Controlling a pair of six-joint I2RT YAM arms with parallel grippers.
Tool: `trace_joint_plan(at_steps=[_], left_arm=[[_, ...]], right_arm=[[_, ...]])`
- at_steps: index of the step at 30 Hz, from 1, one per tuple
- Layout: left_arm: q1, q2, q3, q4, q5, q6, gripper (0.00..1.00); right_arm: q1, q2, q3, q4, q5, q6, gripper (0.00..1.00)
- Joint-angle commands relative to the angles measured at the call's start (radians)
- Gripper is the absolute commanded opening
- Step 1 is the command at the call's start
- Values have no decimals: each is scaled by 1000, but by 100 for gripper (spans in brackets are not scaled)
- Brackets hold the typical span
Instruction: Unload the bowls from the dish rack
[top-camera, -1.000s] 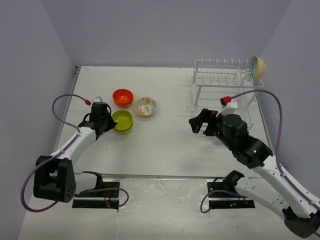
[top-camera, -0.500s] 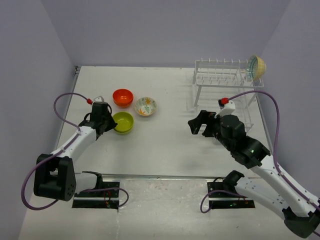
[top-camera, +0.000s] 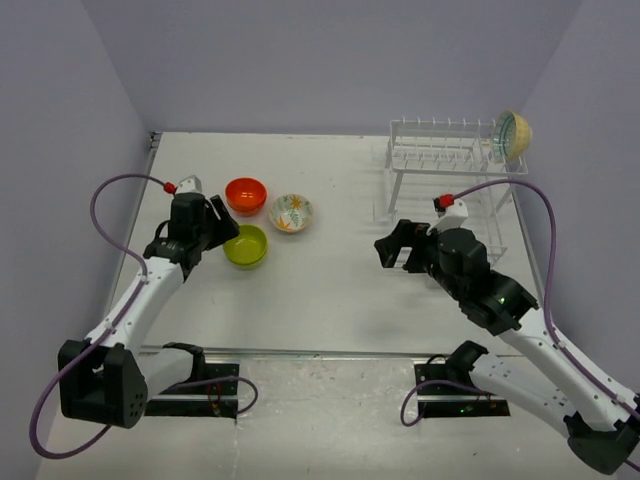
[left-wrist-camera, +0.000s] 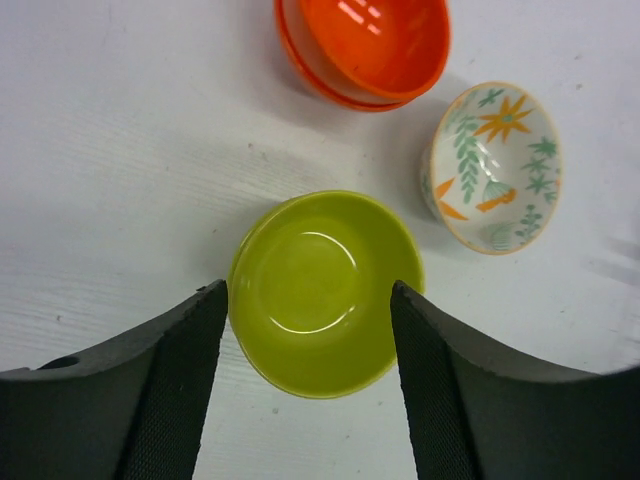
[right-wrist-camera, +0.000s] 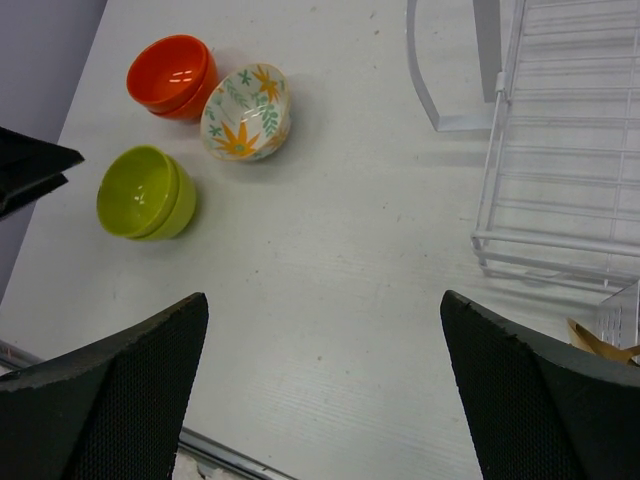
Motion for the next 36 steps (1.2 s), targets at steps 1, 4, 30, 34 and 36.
trace_joint_plan(at_steps=[1, 4, 30, 34, 36], left_arm=[[-3, -94, 73, -43, -4, 20, 69], [-3, -150, 117, -108, -26, 35, 84], [-9, -484, 35, -215, -35, 224, 100], [-11, -477, 28, -204, 2, 232, 100], [-12, -477, 27, -203, 11, 233, 100]], right_arm=[[-2, 36, 16, 39, -5, -24, 98], [-2, 64, 46, 37, -3, -45, 98], [-476, 867, 868, 74, 863, -944, 99], [-493, 902, 895, 231, 882, -1063, 98], [-497, 911, 860, 348, 889, -1204, 97]])
